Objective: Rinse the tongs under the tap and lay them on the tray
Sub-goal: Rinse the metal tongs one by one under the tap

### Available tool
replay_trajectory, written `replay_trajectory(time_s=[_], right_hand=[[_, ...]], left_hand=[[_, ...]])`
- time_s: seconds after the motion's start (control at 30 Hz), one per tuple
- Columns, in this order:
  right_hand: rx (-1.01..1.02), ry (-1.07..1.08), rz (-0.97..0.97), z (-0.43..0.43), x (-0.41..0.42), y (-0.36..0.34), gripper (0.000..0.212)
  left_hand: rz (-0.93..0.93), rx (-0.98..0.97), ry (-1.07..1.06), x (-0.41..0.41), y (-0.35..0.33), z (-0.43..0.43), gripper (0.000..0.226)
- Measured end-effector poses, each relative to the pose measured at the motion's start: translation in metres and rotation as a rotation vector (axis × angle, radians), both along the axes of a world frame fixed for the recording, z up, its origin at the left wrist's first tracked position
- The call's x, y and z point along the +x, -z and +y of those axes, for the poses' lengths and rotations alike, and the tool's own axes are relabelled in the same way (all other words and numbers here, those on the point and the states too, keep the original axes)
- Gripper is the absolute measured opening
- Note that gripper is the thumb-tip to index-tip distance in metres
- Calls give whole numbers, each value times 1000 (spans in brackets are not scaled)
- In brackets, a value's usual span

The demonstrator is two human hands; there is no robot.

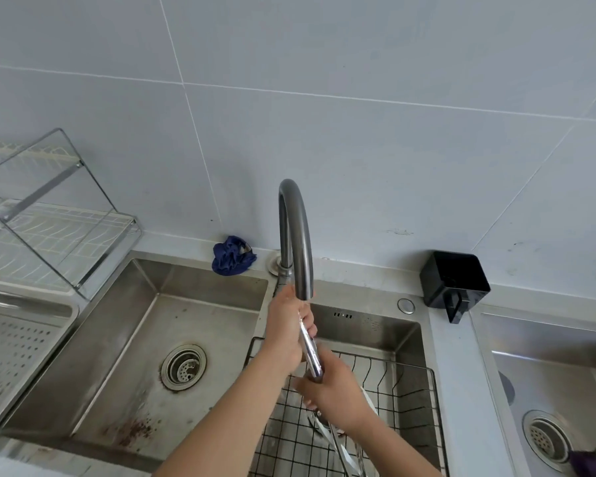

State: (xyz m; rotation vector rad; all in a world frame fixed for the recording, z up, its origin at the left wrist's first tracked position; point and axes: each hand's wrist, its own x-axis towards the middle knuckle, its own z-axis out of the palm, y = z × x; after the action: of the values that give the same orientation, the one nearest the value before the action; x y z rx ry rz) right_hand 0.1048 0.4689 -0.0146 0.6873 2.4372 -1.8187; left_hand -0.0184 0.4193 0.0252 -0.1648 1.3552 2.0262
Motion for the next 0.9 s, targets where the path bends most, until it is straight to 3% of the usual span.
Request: replay_trajectory(time_s=[0.1, 0.23, 0.37, 0.43, 0.53, 0.6, 0.7, 0.77, 0.83, 0.9], right_hand=[[-264, -7, 26, -5, -12, -6, 31], [38, 47, 37, -2, -38, -11, 23], [271, 43, 53, -2, -60, -21, 39], [286, 23, 64, -5, -61, -20, 50], [201, -19, 120, -6, -51, -14, 67], [161, -46, 133, -5, -44, -10, 60], [246, -47, 74, 1, -42, -9, 40], [356, -98, 35, 5, -45, -11, 38], [433, -165, 2, 5, -46, -15, 42], [360, -138, 32, 1, -41, -13, 38]], left_hand=[[-62, 200, 47, -9, -6, -12, 21], [8, 263, 35, -15, -11, -21, 41], [216, -42, 24, -2, -1, -23, 31], [223, -111, 19, -8, 0, -25, 31], [-4, 99, 21, -24, -7, -32, 49], [-71, 220, -15, -33, -8, -36, 55], [-80, 221, -161, -33, 1, -34, 25], [-65, 163, -161, -26, 6, -30, 19], [-46, 99, -96, -22, 6, -30, 28], [-37, 62, -48, -25, 1, -32, 38]])
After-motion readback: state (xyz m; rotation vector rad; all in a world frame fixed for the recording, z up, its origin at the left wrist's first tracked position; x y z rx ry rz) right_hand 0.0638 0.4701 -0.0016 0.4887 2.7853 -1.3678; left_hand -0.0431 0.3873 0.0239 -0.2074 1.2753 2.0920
